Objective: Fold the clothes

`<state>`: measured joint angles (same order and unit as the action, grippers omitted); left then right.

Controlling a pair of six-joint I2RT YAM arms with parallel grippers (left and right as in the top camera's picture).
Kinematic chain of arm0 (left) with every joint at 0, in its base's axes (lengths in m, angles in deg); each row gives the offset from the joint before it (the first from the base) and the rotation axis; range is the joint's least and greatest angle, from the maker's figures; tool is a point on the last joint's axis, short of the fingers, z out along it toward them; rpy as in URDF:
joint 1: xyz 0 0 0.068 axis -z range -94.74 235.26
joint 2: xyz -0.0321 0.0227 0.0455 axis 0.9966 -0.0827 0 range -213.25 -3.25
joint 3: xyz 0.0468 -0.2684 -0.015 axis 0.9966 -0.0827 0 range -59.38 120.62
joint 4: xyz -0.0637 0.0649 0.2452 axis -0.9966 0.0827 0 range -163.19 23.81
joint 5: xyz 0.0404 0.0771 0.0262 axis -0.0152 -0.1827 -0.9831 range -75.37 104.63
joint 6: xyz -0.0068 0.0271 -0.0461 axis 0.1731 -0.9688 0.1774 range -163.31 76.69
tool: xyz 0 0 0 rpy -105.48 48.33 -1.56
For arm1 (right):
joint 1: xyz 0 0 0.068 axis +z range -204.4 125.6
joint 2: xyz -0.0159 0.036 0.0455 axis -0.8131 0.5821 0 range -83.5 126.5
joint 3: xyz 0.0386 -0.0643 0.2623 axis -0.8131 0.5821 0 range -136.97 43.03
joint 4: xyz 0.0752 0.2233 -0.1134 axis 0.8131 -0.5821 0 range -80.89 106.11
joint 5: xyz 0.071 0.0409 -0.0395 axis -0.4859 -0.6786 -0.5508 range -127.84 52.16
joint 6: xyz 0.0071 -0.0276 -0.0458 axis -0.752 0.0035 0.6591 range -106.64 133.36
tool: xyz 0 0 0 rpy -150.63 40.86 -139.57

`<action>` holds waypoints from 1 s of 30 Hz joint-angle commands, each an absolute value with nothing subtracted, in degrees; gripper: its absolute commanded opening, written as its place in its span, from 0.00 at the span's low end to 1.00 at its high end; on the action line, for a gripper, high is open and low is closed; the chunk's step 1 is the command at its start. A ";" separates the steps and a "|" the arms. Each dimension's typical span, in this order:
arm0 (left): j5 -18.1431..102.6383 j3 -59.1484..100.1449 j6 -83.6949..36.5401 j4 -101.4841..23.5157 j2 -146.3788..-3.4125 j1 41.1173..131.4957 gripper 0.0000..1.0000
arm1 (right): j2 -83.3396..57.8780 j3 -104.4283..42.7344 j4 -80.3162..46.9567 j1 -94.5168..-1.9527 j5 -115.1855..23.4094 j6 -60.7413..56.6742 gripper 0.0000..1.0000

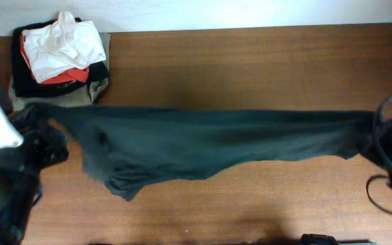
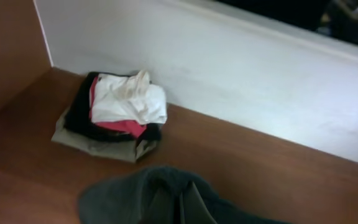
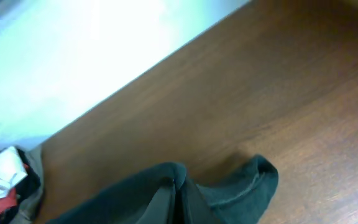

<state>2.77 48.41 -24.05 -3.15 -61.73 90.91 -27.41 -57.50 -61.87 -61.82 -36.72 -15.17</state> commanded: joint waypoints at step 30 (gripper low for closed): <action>3.45 52.98 -27.13 -33.31 -122.49 95.32 0.99 | 19.13 -60.82 -47.92 -71.92 -29.13 -17.09 0.99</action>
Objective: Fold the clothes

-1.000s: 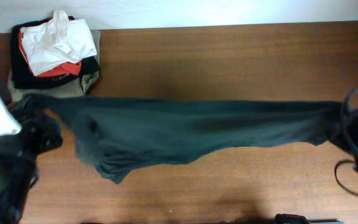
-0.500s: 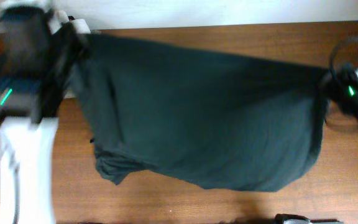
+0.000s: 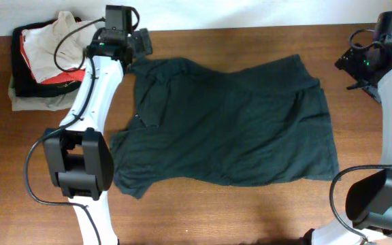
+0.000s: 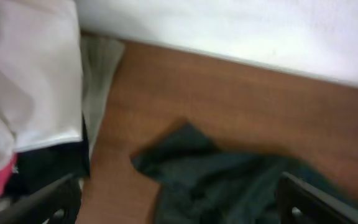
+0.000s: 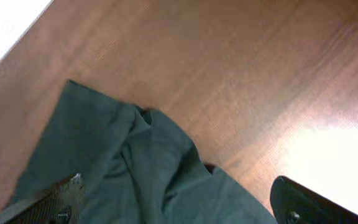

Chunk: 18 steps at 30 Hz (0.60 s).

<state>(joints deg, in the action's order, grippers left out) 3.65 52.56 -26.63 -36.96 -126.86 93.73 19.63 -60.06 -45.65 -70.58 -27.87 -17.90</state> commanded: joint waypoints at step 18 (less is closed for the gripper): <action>5.88 52.96 -25.99 -1.31 -102.18 96.37 0.99 | 19.08 -60.80 -64.58 -72.42 -41.29 -16.90 0.99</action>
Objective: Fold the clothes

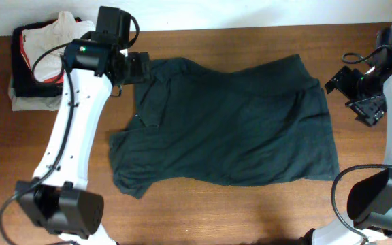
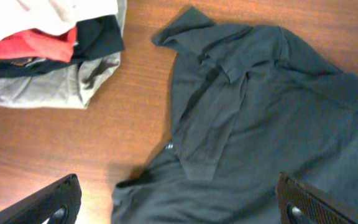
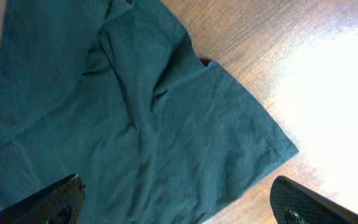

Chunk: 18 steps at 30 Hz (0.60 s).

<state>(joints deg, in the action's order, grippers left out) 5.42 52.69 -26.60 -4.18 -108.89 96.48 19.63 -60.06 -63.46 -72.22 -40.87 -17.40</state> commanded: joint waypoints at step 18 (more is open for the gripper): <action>4.35 50.99 -18.21 13.94 -84.94 107.06 0.99 | 10.84 -57.24 -71.29 -69.10 -43.17 -17.09 0.99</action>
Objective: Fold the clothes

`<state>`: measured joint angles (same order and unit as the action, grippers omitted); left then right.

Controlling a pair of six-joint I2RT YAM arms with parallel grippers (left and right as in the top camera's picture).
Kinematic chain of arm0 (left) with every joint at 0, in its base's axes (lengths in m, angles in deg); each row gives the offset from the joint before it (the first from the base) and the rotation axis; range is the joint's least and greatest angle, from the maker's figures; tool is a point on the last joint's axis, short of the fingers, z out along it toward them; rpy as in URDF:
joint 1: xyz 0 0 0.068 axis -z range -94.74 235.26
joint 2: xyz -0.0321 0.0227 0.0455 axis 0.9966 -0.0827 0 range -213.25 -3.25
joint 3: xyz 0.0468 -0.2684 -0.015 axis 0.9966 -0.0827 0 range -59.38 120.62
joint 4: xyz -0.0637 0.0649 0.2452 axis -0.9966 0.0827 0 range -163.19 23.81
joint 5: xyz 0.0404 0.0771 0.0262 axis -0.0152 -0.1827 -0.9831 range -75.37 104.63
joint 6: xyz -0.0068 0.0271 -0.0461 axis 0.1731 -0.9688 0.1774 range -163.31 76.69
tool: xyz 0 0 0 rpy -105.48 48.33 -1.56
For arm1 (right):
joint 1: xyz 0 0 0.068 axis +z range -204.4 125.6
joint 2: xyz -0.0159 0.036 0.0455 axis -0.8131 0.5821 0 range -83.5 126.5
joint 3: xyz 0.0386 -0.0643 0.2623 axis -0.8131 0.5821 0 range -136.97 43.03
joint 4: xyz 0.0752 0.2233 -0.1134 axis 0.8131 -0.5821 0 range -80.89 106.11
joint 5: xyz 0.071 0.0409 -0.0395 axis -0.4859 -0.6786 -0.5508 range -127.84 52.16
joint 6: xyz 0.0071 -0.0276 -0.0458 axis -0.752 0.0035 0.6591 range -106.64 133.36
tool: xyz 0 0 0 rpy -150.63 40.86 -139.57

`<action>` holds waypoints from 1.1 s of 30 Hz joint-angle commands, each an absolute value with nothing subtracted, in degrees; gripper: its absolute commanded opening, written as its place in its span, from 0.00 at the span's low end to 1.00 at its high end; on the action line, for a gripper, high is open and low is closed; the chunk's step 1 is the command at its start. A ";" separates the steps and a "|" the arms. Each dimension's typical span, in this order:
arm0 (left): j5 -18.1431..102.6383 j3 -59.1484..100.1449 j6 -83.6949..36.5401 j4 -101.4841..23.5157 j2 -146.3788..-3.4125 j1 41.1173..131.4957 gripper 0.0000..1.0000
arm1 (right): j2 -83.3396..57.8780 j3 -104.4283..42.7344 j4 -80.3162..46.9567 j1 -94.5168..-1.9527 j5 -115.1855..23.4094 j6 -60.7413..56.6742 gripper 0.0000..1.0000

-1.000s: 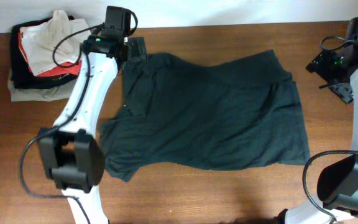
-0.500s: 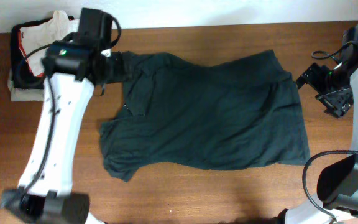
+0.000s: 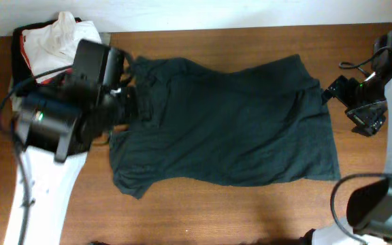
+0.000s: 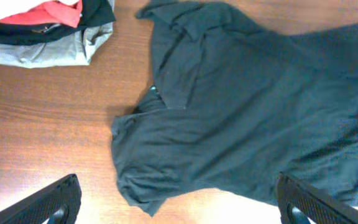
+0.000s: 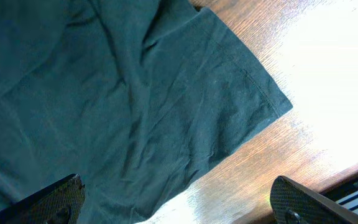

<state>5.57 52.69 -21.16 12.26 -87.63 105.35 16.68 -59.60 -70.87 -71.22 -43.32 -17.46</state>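
A dark green shirt lies spread flat across the middle of the table, collar at the far left; it also shows in the wrist views as the shirt and its hem corner. My left gripper hangs high over the shirt's left side. In its own view the left gripper is wide open and empty. By the shirt's right edge my right gripper is also raised. It too shows as an open, empty gripper above the hem corner.
A pile of folded clothes, white, red, black and khaki, sits at the far left corner and shows as the pile in the left wrist view. A white wall runs along the back edge. Bare wood table lies in front of the shirt.
My left arm has lifted and come nearer, so its view takes in almost the whole shirt. The right gripper has shifted slightly toward the front. The shirt has not moved.
Both grippers were shut on the shirt, holding it stretched across the front of the table. Then it lay spread flat, with both grippers open at its far corners. Since then both have drawn back from it, open.
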 commanded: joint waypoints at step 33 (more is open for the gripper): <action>11.69 -10.23 -6.08 -10.71 -92.59 106.84 0.99 | 5.09 -36.26 -53.08 -65.71 -39.95 -18.60 0.99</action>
